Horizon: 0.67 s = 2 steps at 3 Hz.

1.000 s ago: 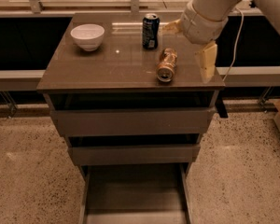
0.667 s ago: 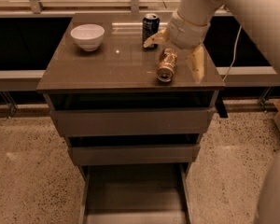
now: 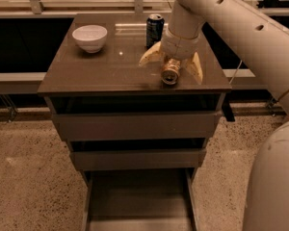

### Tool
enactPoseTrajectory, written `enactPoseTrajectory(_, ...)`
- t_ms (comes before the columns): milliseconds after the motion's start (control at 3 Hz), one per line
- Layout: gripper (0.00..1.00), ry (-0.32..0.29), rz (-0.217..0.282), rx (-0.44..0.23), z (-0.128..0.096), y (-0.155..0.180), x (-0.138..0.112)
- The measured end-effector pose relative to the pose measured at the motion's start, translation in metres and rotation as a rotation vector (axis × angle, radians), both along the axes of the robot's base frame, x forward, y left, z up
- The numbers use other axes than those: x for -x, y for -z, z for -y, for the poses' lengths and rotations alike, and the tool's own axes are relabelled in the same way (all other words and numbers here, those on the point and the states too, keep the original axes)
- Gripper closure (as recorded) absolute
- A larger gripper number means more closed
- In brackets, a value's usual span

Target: Place orange can into bottom drawer

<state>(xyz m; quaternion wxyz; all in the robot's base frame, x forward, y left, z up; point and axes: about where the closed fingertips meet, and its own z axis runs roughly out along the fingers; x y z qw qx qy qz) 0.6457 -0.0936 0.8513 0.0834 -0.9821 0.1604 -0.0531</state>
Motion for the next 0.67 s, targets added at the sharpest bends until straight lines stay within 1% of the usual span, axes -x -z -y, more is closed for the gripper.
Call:
enactPoseTrajectory(333,0.0,-0.19,0.043,0.059,-0.008,0.014,-0.015)
enactPoseTrajectory(667,0.14,-0.323,0.072,0.119,-0.012,0.025,-0.027)
